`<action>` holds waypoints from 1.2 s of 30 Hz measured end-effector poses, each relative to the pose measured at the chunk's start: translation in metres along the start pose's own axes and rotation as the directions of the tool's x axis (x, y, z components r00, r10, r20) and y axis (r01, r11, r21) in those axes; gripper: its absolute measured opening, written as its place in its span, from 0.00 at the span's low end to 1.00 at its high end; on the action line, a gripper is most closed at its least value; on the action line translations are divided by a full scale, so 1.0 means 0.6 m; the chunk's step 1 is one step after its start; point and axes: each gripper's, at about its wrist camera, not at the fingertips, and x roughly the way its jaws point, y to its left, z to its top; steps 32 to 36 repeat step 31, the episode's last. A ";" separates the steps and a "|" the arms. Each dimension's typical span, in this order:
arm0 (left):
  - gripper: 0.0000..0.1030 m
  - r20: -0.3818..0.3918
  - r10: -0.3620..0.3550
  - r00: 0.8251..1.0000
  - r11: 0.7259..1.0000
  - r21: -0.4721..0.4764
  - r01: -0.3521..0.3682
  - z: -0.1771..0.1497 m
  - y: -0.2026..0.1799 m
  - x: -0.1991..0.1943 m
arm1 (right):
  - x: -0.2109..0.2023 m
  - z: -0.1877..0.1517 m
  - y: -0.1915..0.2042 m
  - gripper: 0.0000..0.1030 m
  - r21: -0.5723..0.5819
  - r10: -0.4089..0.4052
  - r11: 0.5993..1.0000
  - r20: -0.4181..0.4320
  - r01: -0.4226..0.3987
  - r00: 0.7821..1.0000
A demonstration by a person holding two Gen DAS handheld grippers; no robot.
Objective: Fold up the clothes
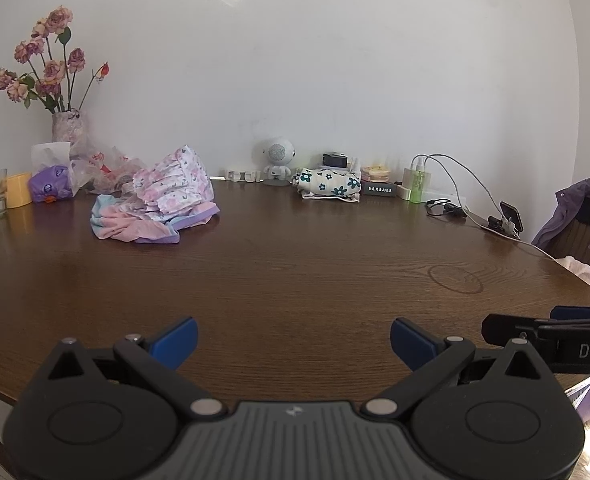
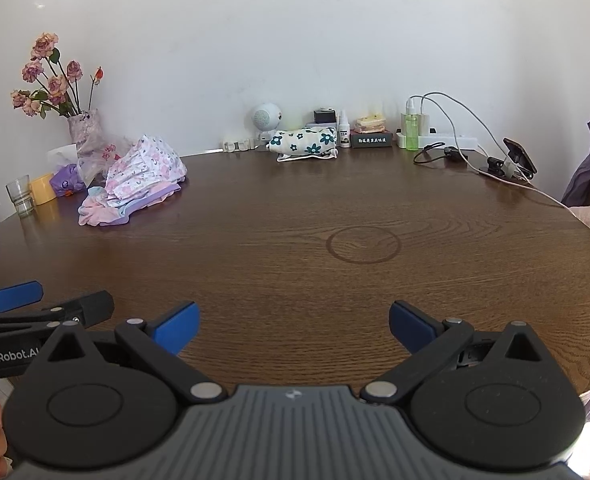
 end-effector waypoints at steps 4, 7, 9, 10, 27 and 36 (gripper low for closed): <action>1.00 -0.001 0.000 1.000 1.000 0.001 0.000 0.001 -0.002 0.001 | -0.001 0.000 0.000 1.00 0.000 0.004 1.000 0.002 -0.004 1.000; 1.00 -0.001 0.000 1.000 1.000 0.002 0.000 0.000 -0.002 0.001 | -0.001 0.001 0.000 1.00 -0.002 0.003 1.000 0.002 -0.003 1.000; 1.00 -0.002 -0.001 1.000 1.000 0.001 0.001 0.000 -0.002 0.001 | 0.000 0.001 0.001 1.00 -0.002 0.001 1.000 0.000 -0.001 1.000; 1.00 -0.002 -0.001 1.000 1.000 0.002 0.001 0.000 -0.002 0.001 | 0.000 0.001 0.001 1.00 -0.003 0.001 1.000 0.000 -0.001 1.000; 1.00 -0.015 0.003 1.000 1.000 -0.008 -0.003 -0.001 0.000 0.003 | 0.003 0.003 0.000 1.00 -0.005 0.003 1.000 -0.009 -0.003 1.000; 1.00 -0.025 0.005 1.000 1.000 -0.027 -0.006 -0.002 0.005 0.007 | 0.005 0.002 0.000 1.00 -0.004 0.006 1.000 -0.012 -0.006 1.000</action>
